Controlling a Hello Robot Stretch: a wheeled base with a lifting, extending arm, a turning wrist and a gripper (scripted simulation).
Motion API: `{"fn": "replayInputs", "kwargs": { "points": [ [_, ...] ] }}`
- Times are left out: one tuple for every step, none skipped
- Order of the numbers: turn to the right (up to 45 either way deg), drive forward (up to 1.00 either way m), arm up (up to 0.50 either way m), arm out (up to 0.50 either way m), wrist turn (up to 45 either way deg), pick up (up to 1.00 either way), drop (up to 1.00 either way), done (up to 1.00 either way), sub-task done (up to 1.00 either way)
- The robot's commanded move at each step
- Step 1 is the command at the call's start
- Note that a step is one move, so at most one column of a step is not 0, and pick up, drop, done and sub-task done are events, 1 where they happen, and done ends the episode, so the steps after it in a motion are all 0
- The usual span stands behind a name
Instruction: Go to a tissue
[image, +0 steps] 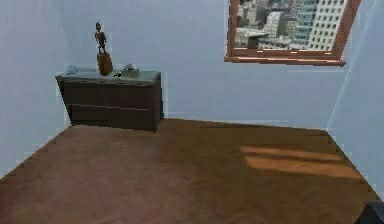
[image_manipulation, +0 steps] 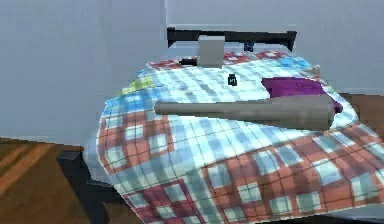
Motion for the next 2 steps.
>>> {"fn": "replayInputs", "kwargs": {
  "points": [
    [0.0,1.00,0.00,0.00,0.0,0.00,0.00,0.00,0.00],
    [0.0,0.85,0.00,0.00,0.0,0.00,0.00,0.00,0.00]
  ]
}}
